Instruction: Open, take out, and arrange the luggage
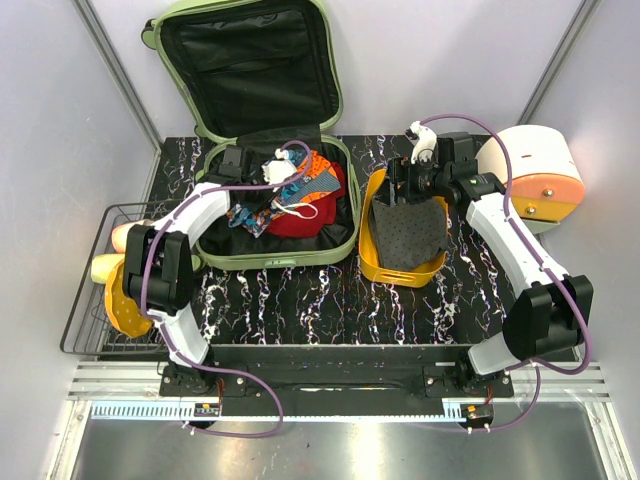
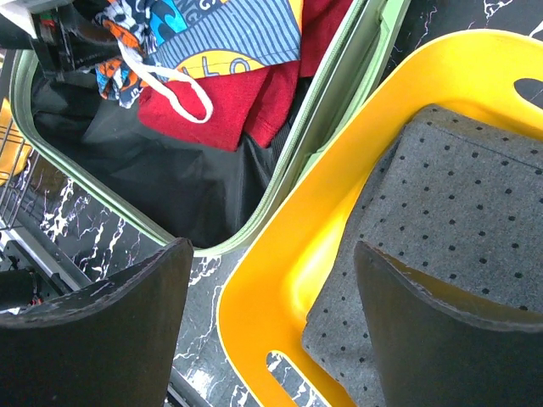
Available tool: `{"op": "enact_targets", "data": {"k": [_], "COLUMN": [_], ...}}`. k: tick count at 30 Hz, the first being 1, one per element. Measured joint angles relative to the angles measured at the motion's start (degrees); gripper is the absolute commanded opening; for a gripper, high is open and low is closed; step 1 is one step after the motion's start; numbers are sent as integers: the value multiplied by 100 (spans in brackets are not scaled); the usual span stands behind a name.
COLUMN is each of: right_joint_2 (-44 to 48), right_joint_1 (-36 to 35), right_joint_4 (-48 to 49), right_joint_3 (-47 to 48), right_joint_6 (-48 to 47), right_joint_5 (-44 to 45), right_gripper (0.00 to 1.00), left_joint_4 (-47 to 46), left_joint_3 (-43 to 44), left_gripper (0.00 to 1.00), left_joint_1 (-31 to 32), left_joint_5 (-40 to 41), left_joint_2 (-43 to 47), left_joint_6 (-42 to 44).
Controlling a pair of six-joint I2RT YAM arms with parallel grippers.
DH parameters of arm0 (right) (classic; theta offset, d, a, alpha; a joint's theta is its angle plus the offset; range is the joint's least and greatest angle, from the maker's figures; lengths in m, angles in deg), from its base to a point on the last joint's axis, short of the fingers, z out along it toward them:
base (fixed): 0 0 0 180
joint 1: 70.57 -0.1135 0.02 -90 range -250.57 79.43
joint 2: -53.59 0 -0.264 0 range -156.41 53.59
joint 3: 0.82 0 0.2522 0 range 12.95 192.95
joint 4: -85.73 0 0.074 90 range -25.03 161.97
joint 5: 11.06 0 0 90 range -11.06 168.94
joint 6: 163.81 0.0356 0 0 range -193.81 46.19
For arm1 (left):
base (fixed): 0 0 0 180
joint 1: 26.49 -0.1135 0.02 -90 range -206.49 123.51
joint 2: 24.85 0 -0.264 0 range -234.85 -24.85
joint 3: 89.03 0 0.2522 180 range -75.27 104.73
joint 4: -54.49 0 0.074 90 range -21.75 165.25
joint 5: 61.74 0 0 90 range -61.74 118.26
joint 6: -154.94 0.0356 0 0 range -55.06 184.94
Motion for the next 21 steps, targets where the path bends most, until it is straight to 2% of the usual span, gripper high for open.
{"op": "enact_targets", "data": {"k": [4,11,19,20,21], "right_joint_2": [0,0,-33,-42,-46], "right_joint_1": [0,0,0,0,0], "right_joint_4": [4,13,52,52,52], "right_joint_3": [0,0,0,0,0], "right_joint_6": [-2,-13,-11,-11,-11], "right_joint_5": [-2,-63,-109,-109,-109], "right_gripper": [85,83,83,83,83], "left_joint_4": [199,861,1185,1196,1196], "left_joint_3": [289,1097,1384,1432,1493], "left_gripper": [0,0,0,2,17], "left_joint_1": [-116,-352,-398,-398,-396], "left_joint_5": [-114,-452,-476,-479,-481], "left_joint_2": [-4,26,101,101,101], "left_joint_6": [-142,-225,-444,-483,-520]}}
